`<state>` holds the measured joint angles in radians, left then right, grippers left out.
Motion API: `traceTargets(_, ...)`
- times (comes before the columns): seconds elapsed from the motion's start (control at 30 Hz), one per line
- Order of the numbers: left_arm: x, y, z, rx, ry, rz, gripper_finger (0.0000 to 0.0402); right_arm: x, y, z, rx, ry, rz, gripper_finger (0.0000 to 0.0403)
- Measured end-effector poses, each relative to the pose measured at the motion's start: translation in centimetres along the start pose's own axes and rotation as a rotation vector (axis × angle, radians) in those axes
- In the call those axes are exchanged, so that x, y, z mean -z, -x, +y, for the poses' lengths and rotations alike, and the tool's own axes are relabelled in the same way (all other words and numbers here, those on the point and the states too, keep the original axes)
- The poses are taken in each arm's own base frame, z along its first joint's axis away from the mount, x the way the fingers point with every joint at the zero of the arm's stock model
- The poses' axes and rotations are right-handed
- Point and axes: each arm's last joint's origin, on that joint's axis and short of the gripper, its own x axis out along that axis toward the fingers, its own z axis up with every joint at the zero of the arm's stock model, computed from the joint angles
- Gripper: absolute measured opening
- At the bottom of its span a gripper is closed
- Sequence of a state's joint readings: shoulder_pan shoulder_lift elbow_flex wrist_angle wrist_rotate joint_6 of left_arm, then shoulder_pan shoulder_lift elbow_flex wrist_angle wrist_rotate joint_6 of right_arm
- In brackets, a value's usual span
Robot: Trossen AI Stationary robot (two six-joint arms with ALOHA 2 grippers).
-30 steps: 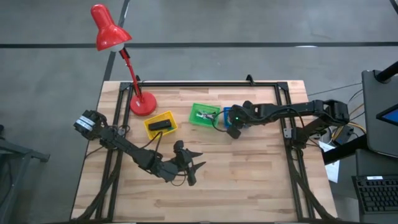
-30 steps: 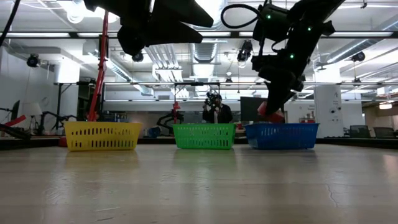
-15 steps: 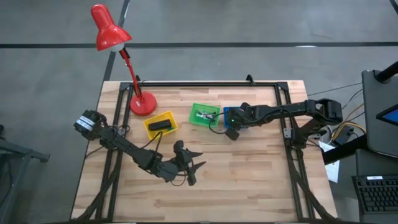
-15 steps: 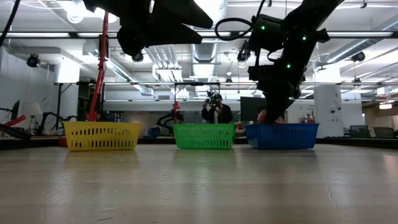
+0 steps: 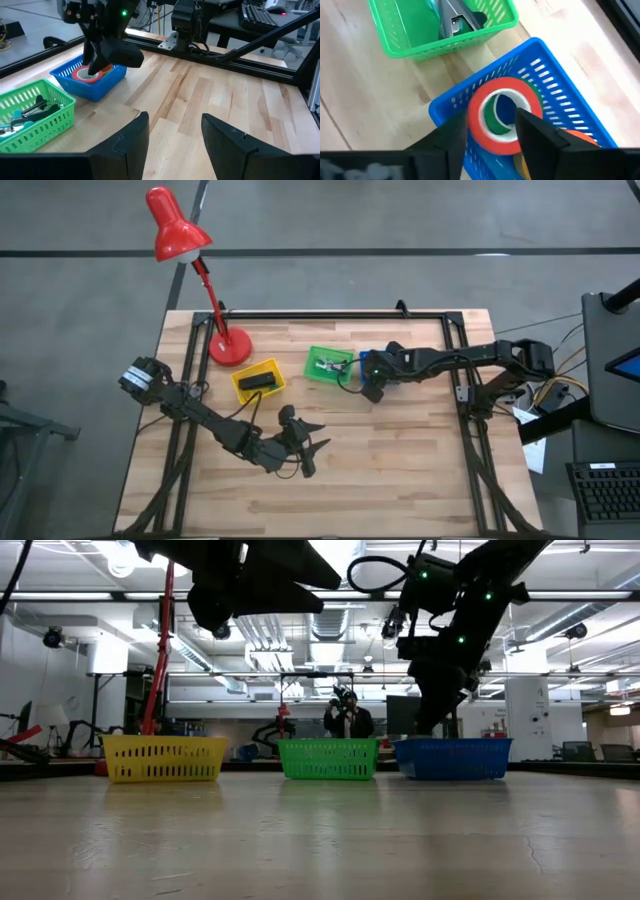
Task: Pick and place Stapler, Stapler remover, tape
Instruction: Put the red tape in the blue basket, then return to Home Position
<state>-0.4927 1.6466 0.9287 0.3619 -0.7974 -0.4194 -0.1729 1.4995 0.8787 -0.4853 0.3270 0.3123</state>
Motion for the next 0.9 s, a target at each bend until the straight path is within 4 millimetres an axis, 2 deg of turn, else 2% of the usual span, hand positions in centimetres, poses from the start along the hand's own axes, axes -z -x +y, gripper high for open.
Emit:
traceTargets(0.2, 0.2, 0.0, 0.1, -0.008, -0.013, 0.015, 0.0184, -0.1, 0.7, 0.0, 0.001, -0.019, -0.024, 0.0191)
traceTargets(0.37, 0.8, 0.0, 0.5, -0.054, -0.013, 0.052, 0.0184, 0.2, 1.6, 1.0, -0.063, 0.005, -0.04, 0.019)
traceTargets(0.47, 1.2, 0.0, 0.9, -0.107, 0.002, 0.069, 0.0179, 0.9, 2.2, 2.5, -0.12, 0.046, -0.055, 0.0164)
traceTargets(0.57, 1.2, 0.0, 1.1, -0.126, -0.001, 0.066, 0.0155, 1.6, 3.0, 4.3, -0.176, 0.102, -0.081, 0.0118)
traceTargets(0.63, 1.3, -0.2, 1.3, -0.131, -0.023, 0.068, 0.0126, 2.0, 3.6, 5.5, -0.216, 0.135, -0.108, 0.008)
traceTargets(0.73, 1.3, -0.7, 1.9, -0.111, -0.035, 0.079, 0.0061, 2.4, 4.5, 7.3, -0.284, 0.169, -0.169, 0.0024)
traceTargets(0.8, 1.3, -1.2, 2.4, -0.085, -0.023, 0.081, 0.0019, 2.5, 5.2, 8.5, -0.351, 0.184, -0.217, 0.0015)
traceTargets(0.9, 1.3, -1.7, 3.0, -0.044, -0.023, 0.065, 0.001, 2.7, 6.5, 10.2, -0.471, 0.225, -0.308, 0.0009)
